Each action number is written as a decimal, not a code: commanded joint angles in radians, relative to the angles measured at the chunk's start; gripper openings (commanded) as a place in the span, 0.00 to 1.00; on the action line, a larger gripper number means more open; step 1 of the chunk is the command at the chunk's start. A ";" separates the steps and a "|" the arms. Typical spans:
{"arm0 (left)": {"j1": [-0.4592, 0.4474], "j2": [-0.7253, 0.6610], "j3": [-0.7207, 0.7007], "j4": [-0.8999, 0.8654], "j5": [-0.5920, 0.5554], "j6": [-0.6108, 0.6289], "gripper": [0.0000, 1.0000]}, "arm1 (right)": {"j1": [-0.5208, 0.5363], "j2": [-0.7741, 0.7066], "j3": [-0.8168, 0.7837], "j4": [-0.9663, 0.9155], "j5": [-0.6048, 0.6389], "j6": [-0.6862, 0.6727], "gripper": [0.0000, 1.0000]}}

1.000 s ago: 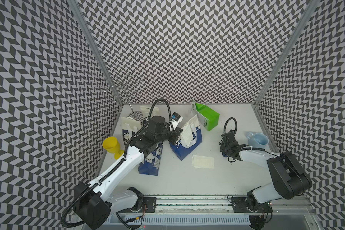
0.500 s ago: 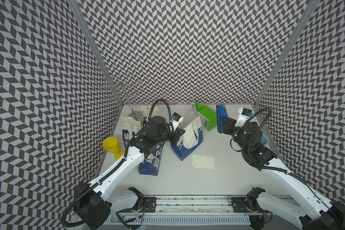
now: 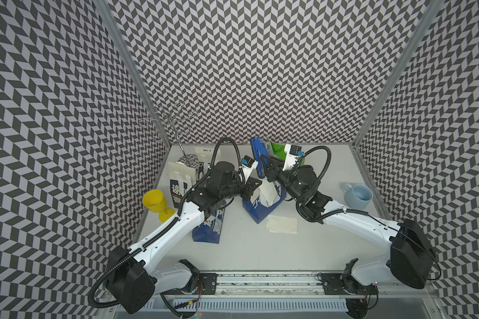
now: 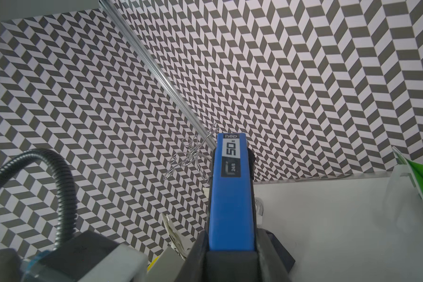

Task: Staple the receipts to the bags
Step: Place the stapler in the takeout bag.

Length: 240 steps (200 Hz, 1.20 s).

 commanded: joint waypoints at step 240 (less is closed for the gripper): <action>-0.003 -0.009 0.040 0.114 -0.060 -0.097 0.00 | 0.128 -0.031 -0.027 0.245 0.281 -0.325 0.00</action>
